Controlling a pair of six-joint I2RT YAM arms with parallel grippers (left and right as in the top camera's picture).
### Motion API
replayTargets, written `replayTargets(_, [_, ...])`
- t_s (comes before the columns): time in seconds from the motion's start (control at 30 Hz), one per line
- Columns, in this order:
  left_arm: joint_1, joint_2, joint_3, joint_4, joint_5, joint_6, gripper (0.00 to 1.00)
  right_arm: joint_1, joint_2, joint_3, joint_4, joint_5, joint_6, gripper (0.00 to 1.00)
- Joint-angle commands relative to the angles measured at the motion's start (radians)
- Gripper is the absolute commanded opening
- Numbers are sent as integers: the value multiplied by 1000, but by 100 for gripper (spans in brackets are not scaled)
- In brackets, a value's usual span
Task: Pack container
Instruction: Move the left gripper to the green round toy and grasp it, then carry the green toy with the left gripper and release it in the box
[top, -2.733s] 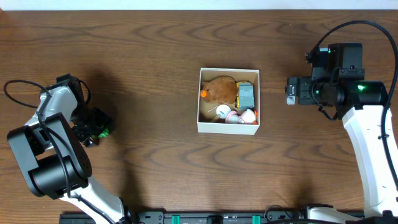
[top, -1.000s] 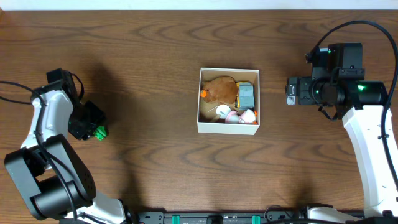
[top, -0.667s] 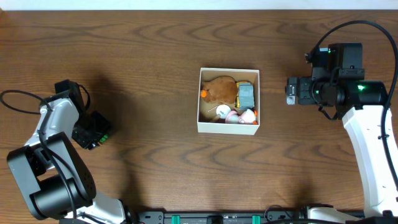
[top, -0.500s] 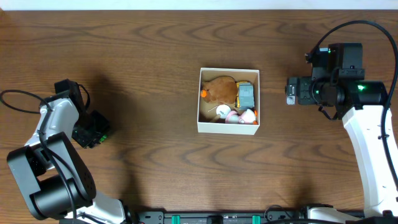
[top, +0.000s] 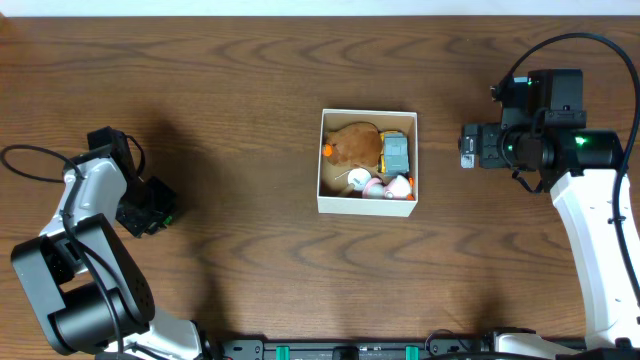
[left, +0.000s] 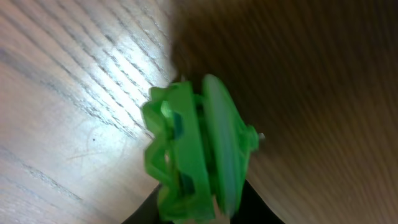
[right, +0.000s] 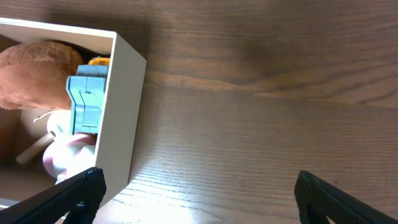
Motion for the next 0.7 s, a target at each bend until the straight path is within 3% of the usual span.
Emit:
replayTargets(0.0, [-1,-18,35,-27,10,0,15,-6,6,-5,-2,-1,17,99])
replayTargets(0.1, [-17,-53,57,-44,10,1,6,-6,6,-5,-2,-1,17,99])
replayTargets(0.37, [-118,-246,80,-46,3,3,6,-6,6,-5,-2,-1,17,99])
replayTargets(0.67, [-418,-459,91,-24,3,35,6,-6,6,-5,-1,0,17,99])
